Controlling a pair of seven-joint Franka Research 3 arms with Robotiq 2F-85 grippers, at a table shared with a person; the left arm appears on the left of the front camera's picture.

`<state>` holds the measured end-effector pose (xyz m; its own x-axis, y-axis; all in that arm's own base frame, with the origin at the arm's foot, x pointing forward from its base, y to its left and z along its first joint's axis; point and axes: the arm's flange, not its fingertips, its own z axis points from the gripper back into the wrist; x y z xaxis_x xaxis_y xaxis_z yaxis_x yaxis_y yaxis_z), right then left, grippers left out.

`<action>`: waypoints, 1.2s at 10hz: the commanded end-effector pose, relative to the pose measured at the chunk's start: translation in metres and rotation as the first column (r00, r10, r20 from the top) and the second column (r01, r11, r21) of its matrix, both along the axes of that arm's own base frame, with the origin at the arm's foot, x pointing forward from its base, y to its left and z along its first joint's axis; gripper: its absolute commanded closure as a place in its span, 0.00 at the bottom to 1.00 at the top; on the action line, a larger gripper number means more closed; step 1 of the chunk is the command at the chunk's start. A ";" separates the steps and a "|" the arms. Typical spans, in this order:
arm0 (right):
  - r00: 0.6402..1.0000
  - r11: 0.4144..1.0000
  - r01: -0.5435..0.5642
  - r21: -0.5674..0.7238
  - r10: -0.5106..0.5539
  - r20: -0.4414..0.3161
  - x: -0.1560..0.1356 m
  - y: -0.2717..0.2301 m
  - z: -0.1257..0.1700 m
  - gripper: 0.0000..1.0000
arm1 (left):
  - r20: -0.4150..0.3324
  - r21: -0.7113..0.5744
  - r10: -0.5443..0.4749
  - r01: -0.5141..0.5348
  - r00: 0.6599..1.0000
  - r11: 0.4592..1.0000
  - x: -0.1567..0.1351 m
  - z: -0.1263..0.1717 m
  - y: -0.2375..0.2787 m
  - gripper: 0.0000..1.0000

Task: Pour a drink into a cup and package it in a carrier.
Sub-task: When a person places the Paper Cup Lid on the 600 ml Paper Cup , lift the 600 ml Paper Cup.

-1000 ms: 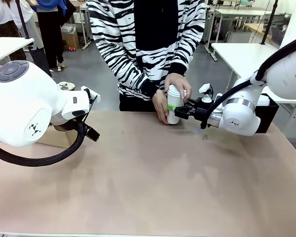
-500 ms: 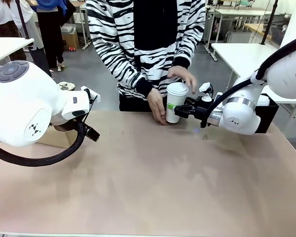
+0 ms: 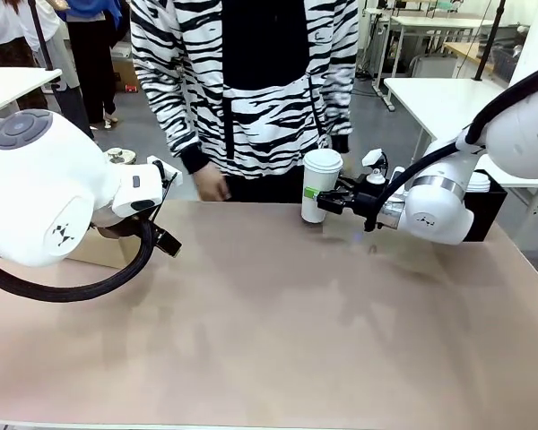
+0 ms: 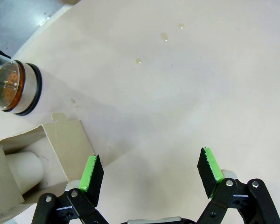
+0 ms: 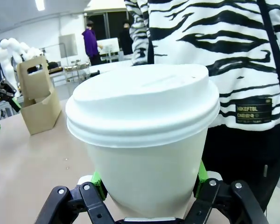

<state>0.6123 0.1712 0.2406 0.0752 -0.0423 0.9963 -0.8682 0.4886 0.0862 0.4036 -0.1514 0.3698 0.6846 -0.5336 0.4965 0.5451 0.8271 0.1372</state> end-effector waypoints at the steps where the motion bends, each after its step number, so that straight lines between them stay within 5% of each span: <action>1: 1.000 1.000 0.009 0.016 -0.009 0.007 0.001 0.003 0.006 0.20 | 0.000 -0.002 -0.001 0.001 1.000 1.000 0.000 0.000 0.000 0.00; 10: 1.000 1.000 0.000 0.000 0.000 0.000 0.000 0.000 0.000 0.20 | 0.000 -0.002 -0.001 0.001 1.000 1.000 0.000 0.000 0.000 0.00; 12: 1.000 1.000 -0.012 -0.025 0.012 0.021 -0.017 -0.007 0.051 0.20 | 0.000 -0.002 -0.001 0.001 1.000 1.000 0.000 0.000 0.000 0.00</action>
